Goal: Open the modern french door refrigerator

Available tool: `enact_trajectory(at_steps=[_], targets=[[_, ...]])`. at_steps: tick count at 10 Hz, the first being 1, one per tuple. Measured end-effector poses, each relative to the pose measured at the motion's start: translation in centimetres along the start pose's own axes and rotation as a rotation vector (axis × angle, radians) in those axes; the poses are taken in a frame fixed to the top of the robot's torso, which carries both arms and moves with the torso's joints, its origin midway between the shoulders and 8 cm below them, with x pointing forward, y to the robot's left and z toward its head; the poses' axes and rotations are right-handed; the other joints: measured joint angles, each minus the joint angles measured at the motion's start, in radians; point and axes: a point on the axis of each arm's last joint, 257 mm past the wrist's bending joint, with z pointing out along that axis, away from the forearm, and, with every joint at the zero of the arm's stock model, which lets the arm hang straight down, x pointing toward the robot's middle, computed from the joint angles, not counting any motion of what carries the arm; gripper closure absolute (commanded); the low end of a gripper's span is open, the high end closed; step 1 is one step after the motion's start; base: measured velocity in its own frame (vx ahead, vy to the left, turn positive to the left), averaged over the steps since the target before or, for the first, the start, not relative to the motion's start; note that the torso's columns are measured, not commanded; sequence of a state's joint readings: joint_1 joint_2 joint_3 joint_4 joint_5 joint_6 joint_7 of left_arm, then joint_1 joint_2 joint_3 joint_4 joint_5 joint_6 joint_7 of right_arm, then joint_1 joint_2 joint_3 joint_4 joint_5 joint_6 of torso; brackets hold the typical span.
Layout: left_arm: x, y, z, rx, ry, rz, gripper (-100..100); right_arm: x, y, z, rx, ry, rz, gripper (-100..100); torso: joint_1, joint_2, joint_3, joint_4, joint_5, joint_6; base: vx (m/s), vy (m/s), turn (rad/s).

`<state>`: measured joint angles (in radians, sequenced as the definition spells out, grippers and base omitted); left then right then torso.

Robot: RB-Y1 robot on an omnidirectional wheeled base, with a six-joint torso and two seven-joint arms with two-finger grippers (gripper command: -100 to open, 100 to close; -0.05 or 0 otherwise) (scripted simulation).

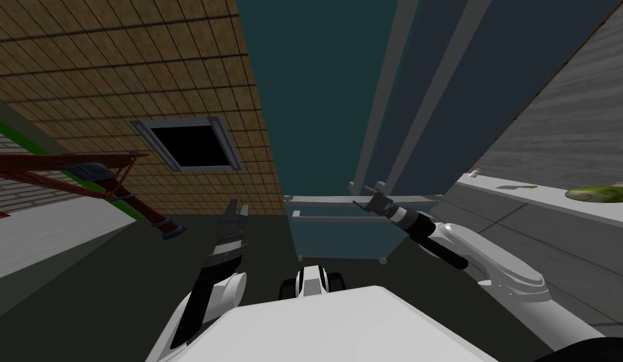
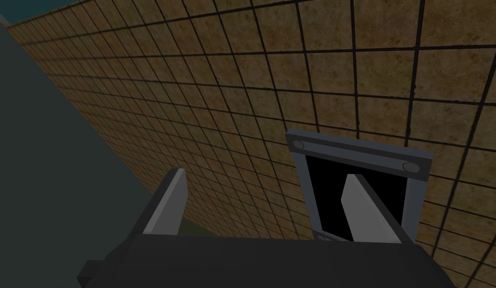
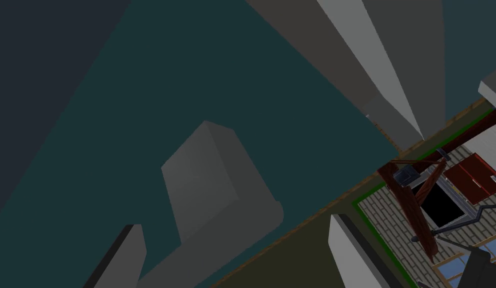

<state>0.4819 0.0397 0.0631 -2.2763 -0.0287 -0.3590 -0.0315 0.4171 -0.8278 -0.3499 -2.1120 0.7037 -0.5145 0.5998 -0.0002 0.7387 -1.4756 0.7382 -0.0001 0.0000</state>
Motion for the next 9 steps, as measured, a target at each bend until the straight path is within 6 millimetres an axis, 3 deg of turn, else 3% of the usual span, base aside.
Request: enact_trajectory(at_steps=[5, 6, 9], targets=[[0.0, 0.0, 0.0, 0.000, 0.000, 0.000, 0, 0.8, -1.0, 0.1, -0.052, 0.046, -0.176, -100, 0.001, 0.000, 0.000, 0.000, 0.000, -0.001, 0.037, 0.041, -0.011], [0.0, 0.0, 0.0, 0.000, 0.000, 0.000, 0, 0.8, -1.0, 0.1, -0.052, 0.046, -0.175, 100, 0.000, 0.000, 0.000, 0.000, 0.000, -0.001, 0.007, -0.005, -0.011], [0.0, 0.0, 0.0, 0.000, 0.000, 0.000, 0, 1.5, -3.0, -0.3, -0.011, 0.079, -0.189, 100, 0.007, 0.003, 0.003, -0.002, 0.000, -0.001, -0.090, 0.206, -0.148]])
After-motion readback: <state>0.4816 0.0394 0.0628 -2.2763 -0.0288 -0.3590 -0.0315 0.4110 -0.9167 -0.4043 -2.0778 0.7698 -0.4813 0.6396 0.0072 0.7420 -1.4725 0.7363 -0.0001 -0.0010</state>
